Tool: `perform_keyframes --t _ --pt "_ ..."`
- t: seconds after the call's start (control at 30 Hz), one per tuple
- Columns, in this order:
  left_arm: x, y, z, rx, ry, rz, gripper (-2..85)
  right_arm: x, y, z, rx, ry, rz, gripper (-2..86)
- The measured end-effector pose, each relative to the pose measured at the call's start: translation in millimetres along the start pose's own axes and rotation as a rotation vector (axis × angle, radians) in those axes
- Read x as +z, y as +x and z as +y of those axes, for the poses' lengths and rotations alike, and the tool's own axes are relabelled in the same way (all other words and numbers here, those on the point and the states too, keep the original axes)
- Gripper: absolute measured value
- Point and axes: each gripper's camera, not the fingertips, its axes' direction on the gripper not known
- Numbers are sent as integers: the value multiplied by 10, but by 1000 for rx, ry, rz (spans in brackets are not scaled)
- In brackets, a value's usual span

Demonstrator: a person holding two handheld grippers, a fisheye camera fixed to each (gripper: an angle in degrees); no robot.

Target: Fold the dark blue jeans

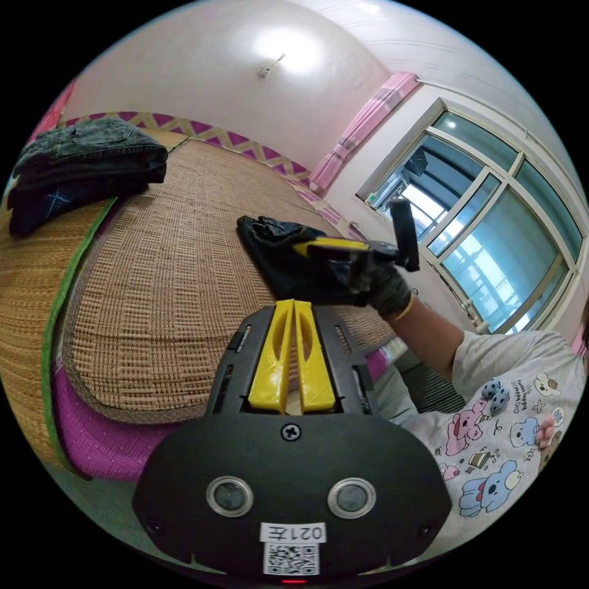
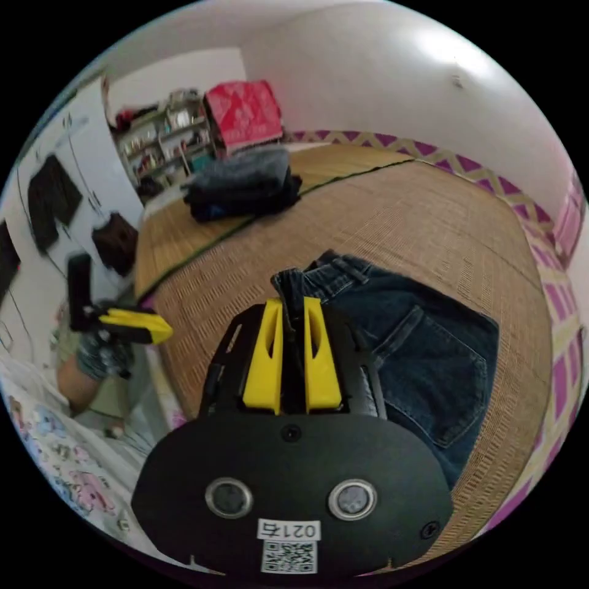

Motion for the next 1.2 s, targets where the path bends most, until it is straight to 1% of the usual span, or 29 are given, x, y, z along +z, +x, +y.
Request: perform_keyframes --t 0.07,0.1,0.13,0.17,0.2,0.27,0.3,0.37,0.4,0.43,0.5,0.57,0.6,0.63,0.67,0.73,0.8,0.9,0.97,1.0,1.03,1.07,1.1,1.13,1.17,1.2 --pt "99 -14 55 0 -5 1 -10 -730 530 -30 137 155 -110 56" --pt "180 -26 84 -1 -10 6 -10 -943 679 -11 173 198 -122 56" --pt "270 -37 108 -2 -16 10 -10 -1386 980 65 244 286 -131 55" --pt "320 -41 118 -2 -18 13 -10 -1823 1277 190 312 369 -118 55" --pt "429 -46 136 -1 -25 20 -10 -2033 1421 268 346 407 -103 55" --pt "605 -47 157 2 -33 22 -10 -2765 1966 638 479 523 -4 55" --pt "725 -46 168 1 -39 21 -10 -2919 2105 743 517 542 19 55" --pt "911 -41 183 -3 -46 31 -10 -3405 2655 1202 684 603 95 55" --pt "1038 -27 187 -3 -52 38 -10 -3474 2796 1314 733 597 112 55" --pt "1168 1 186 4 -60 38 -10 -3530 3078 1540 833 571 121 54" --pt "1369 69 180 28 -73 20 -9 -3461 3449 1875 966 529 106 54" --pt "1580 168 172 72 -93 -13 -9 -3245 3840 2289 1150 419 34 52" --pt "1714 239 169 104 -107 -29 -9 -3199 3895 2377 1182 406 4 52" --pt "1834 301 168 126 -120 -32 -9 -3177 3939 2539 1223 448 -58 52" --pt "1889 329 169 135 -126 -30 -9 -3216 3945 2631 1227 512 -135 52" --pt "2070 429 184 157 -137 -5 -9 -3339 3890 2639 1200 540 -156 52" --pt "2192 518 199 183 -141 17 -8 -3474 3808 2631 1164 538 -111 52" --pt "2468 737 231 271 -169 33 -1 -3548 3733 2791 1206 515 -59 56" --pt "2693 907 254 339 -209 41 17 -3560 3629 2830 1198 439 -27 67" --pt "2850 1043 272 393 -224 43 36 -3593 3565 2811 1191 423 12 70" --pt "3016 1194 293 456 -235 26 58 -3697 3369 2714 1143 404 149 73" --pt "3103 1271 303 489 -241 11 64 -3777 3118 2542 1056 378 317 75" --pt "3282 1421 319 553 -251 -20 76 -3794 2975 2436 995 371 394 76" --pt "3456 1548 328 604 -255 -55 81 -3760 2694 2202 862 354 506 77" --pt "3544 1607 330 629 -256 -70 84 -3640 2439 1964 714 336 546 78" --pt "3719 1710 331 673 -258 -95 90 -3558 2325 1850 643 326 544 79"
